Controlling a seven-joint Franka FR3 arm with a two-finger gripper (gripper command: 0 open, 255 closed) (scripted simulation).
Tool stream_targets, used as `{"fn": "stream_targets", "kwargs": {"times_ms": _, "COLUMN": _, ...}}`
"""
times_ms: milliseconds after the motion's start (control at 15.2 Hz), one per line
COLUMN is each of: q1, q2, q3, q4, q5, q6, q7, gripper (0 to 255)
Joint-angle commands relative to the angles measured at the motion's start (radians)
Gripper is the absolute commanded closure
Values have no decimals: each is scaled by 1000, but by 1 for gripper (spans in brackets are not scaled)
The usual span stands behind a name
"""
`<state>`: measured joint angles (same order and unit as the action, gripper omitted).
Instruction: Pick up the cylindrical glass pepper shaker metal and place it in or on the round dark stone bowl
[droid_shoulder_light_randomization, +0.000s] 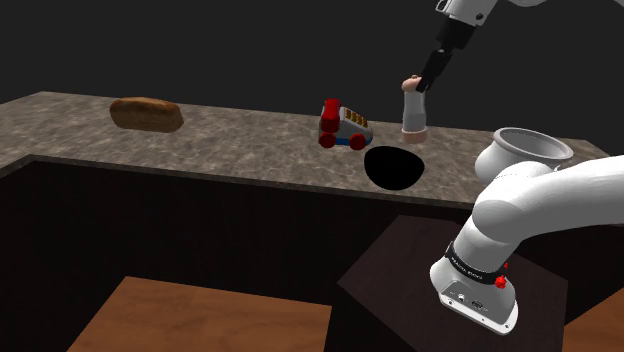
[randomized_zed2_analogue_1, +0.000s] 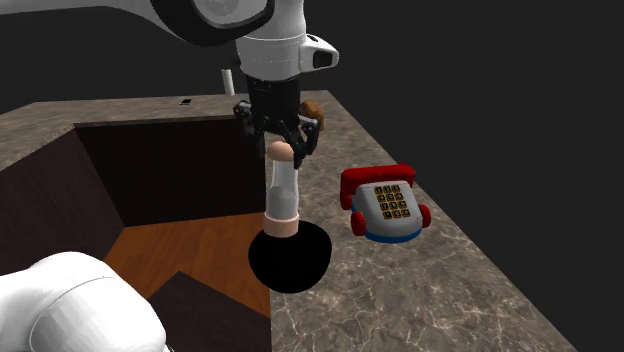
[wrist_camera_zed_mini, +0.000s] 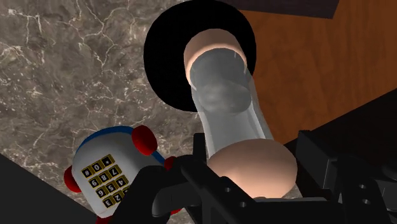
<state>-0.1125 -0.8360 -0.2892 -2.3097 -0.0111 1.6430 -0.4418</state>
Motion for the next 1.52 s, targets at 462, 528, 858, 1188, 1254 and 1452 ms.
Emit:
{"fn": "stream_targets", "kwargs": {"times_ms": 462, "q1": -14, "q2": -34, "q3": -14, "q4": -140, "q5": -15, "q6": 106, "q7": -15, "gripper": 255}}
{"fn": "stream_targets", "kwargs": {"times_ms": 528, "q1": -16, "q2": -37, "q3": -16, "q4": -155, "q5": -17, "q6": 118, "q7": -17, "gripper": 255}}
{"fn": "stream_targets", "kwargs": {"times_ms": 858, "q1": -23, "q2": -47, "q3": -26, "q4": -228, "q5": -25, "q6": 179, "q7": -25, "gripper": 255}}
{"fn": "stream_targets", "kwargs": {"times_ms": 1188, "q1": -26, "q2": -50, "q3": -31, "q4": -257, "q5": -29, "q6": 204, "q7": -29, "gripper": 255}}
{"fn": "stream_targets", "kwargs": {"times_ms": 1254, "q1": -26, "q2": -50, "q3": -31, "q4": -257, "q5": -29, "q6": 204, "q7": -29, "gripper": 255}}
{"fn": "stream_targets", "kwargs": {"times_ms": 1452, "q1": -26, "q2": -50, "q3": -31, "q4": -257, "q5": -29, "q6": 204, "q7": -30, "gripper": 255}}
